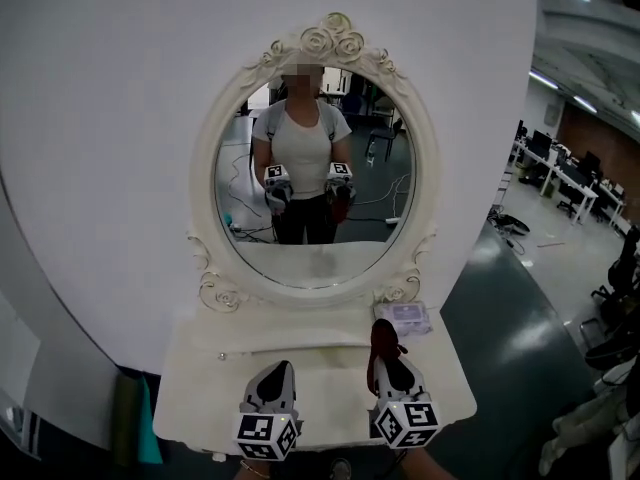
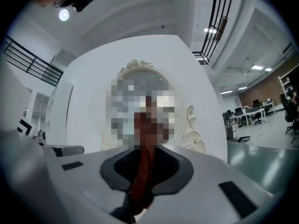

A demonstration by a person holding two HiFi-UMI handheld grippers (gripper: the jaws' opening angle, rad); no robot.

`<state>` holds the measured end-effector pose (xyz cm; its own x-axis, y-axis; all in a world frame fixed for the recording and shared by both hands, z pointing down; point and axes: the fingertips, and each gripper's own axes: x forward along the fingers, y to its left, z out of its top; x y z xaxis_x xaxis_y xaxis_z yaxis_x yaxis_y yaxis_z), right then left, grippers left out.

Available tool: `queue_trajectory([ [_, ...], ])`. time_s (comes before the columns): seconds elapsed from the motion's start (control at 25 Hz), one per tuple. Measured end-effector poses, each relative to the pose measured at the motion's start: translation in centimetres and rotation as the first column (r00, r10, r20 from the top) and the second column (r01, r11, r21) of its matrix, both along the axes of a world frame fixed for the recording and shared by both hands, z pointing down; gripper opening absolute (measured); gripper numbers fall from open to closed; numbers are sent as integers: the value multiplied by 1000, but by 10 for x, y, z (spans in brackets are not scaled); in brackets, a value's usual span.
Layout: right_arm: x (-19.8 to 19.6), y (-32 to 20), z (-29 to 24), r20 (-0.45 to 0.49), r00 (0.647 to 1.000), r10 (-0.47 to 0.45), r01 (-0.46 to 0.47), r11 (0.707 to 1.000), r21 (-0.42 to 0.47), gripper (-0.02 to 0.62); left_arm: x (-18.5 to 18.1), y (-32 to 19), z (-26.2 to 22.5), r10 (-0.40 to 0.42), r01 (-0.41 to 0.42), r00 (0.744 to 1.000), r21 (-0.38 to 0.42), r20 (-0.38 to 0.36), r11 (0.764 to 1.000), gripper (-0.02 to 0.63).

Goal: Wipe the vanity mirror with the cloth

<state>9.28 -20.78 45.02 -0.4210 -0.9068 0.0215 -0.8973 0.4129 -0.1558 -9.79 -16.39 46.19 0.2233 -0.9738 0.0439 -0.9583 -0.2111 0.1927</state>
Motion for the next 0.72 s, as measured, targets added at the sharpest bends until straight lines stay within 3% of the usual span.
queue_trajectory([
  [0.24,-1,9,6,-11,1000,0,0,1000,-20,63,-3,0,11,-47,44,996,-45,-73,998,3],
  [0.72,-4,-5,-6,34,998,-48,48,999,-1,61,3,-10,-7,-64,64,997,-21,-46,998,3],
])
